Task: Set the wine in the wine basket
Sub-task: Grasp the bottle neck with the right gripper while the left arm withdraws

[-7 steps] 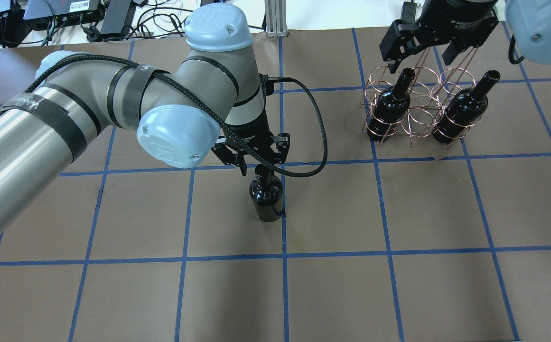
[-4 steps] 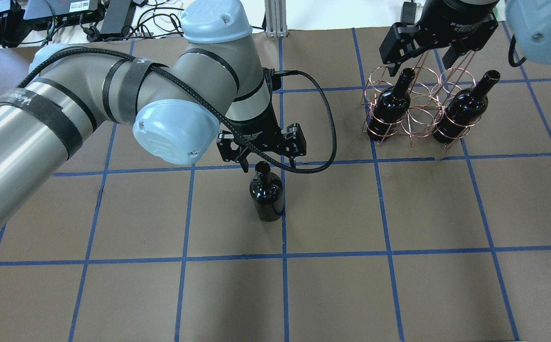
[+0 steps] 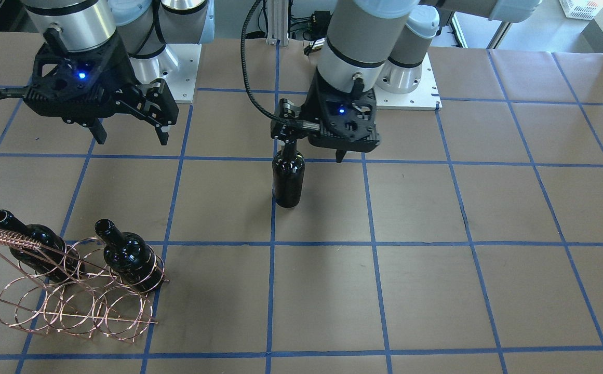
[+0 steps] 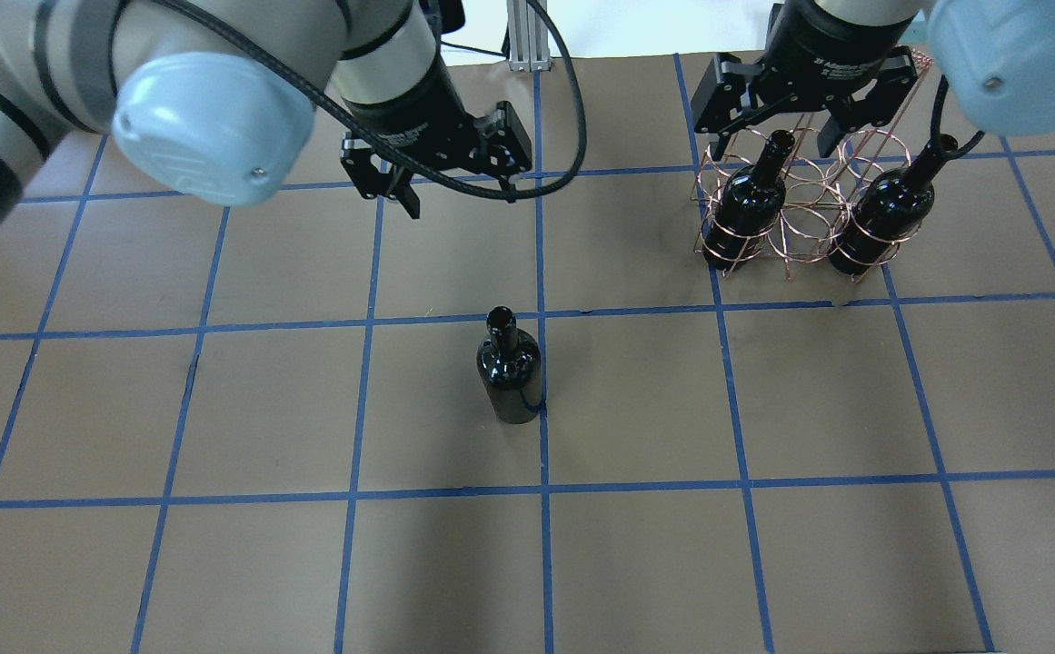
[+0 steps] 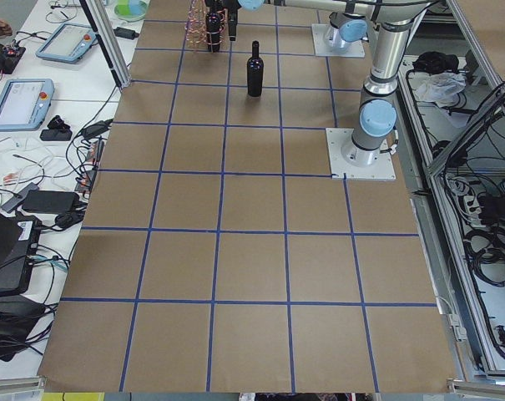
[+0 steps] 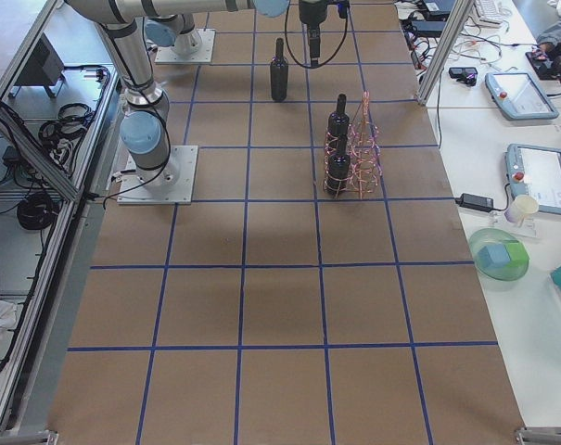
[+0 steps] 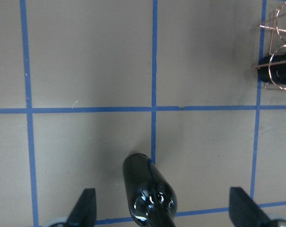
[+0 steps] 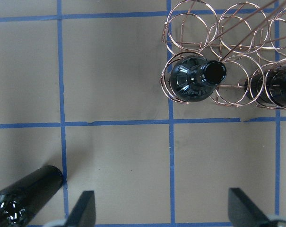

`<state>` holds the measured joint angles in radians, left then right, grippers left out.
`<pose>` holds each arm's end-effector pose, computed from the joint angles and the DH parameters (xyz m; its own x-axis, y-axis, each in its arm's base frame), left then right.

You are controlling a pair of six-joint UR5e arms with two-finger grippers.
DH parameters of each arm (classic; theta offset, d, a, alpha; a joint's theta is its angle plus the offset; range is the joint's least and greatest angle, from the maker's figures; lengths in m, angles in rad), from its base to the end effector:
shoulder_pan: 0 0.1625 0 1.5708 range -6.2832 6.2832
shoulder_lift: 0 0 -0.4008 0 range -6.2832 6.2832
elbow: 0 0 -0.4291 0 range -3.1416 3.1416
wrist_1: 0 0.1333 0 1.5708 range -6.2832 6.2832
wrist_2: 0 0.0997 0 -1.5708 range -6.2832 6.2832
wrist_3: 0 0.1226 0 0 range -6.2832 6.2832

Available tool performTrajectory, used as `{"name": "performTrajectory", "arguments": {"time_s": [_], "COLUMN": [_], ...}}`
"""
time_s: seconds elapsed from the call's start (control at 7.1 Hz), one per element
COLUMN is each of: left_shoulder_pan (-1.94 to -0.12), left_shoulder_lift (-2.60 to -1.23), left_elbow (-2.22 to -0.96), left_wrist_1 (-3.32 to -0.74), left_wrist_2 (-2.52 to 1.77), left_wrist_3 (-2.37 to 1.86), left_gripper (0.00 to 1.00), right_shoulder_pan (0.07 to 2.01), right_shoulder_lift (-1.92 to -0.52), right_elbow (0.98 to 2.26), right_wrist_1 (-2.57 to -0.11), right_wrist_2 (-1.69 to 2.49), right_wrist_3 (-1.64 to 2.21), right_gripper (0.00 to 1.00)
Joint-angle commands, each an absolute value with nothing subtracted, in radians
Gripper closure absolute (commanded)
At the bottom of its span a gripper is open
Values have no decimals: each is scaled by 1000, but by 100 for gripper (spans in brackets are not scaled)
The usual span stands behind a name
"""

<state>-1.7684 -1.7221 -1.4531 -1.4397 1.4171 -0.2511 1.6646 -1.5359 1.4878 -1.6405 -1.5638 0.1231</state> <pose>-0.2670 -0.5588 0.4334 -0.9843 -0.0404 0.1718 -0.0508 0.9971 -0.0564 0.1856 -0.5410 0.4737 -0.9994 0.0276 -0.0213 0.0299 0.9928 -0.1158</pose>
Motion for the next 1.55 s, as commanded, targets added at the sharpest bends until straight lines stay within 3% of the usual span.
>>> {"name": "performTrajectory", "arguments": {"time_s": [0.0, 0.56, 0.7, 0.85, 1.41], "left_shoulder_pan": [-1596, -1468, -1471, -1470, -1470], "left_shoulder_lift": [-1691, -1646, -1631, -1620, -1601], "left_elbow": [-1442, -1460, -1468, -1483, -1497], "left_wrist_1": [-1491, -1563, -1592, -1610, -1628], "left_wrist_2": [1459, 1585, 1588, 1589, 1588], "left_wrist_3": [-104, 53, 61, 63, 58], "left_gripper": [0, 0, 0, 0, 0], "right_shoulder_pan": [1803, 2084, 2100, 2103, 2103], "right_shoulder_lift": [-1534, -1390, -1356, -1324, -1310], "right_elbow": [1486, 1486, 1491, 1496, 1545], "right_wrist_1": [-1643, -1733, -1774, -1776, -1778], "right_wrist_2": [-1566, -1641, -1640, -1638, -1625], "right_wrist_3": [323, 590, 622, 623, 623], "right_gripper": [0, 4, 4, 12, 19]}}
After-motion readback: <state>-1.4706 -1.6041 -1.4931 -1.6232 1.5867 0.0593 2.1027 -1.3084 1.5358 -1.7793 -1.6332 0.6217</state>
